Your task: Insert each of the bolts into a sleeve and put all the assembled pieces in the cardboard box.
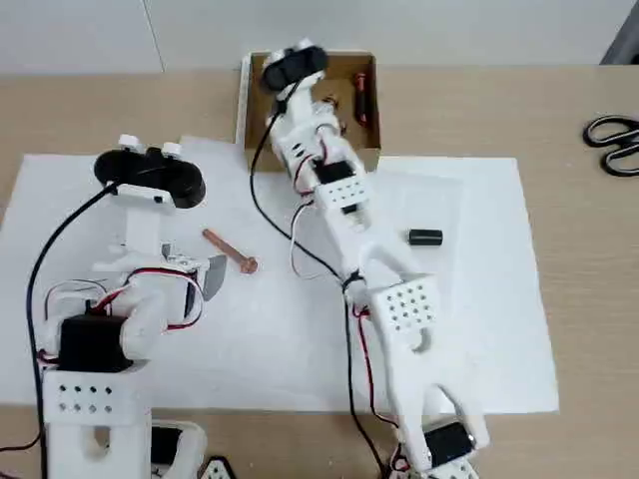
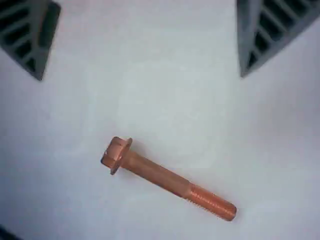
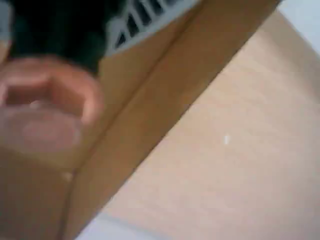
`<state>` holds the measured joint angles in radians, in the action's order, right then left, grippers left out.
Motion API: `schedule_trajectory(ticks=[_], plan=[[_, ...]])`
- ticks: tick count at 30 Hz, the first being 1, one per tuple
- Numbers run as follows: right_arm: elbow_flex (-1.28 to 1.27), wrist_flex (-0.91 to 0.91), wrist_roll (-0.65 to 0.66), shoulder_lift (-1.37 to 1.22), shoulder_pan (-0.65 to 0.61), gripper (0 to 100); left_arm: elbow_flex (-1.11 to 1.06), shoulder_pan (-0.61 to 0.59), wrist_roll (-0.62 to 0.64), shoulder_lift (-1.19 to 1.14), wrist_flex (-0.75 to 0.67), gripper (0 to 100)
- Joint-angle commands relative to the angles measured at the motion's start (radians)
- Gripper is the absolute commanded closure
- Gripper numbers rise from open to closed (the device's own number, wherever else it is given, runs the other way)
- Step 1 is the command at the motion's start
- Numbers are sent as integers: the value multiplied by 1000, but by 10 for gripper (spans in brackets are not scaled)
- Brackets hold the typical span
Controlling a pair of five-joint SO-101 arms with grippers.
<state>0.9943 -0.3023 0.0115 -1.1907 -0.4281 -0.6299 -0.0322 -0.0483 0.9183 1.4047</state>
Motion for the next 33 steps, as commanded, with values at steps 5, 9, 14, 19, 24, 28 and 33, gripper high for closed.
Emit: schedule_trajectory(ticks=[5,9,14,19,24,28,33], plan=[[436,-194,8,-148,-15,767,5,-6,-11,8,0,761],[546,-263,9,-179,-15,742,7,-6,-11,8,0,761],[686,-398,9,-179,-13,742,13,-6,-11,8,0,761],[689,-507,9,-67,8,742,13,-6,-12,8,0,761],[687,-713,11,145,54,742,13,-6,-12,8,0,761],[686,-949,11,315,125,742,13,-6,-11,8,0,761],[686,-1264,11,443,193,742,15,-6,-6,8,0,761]])
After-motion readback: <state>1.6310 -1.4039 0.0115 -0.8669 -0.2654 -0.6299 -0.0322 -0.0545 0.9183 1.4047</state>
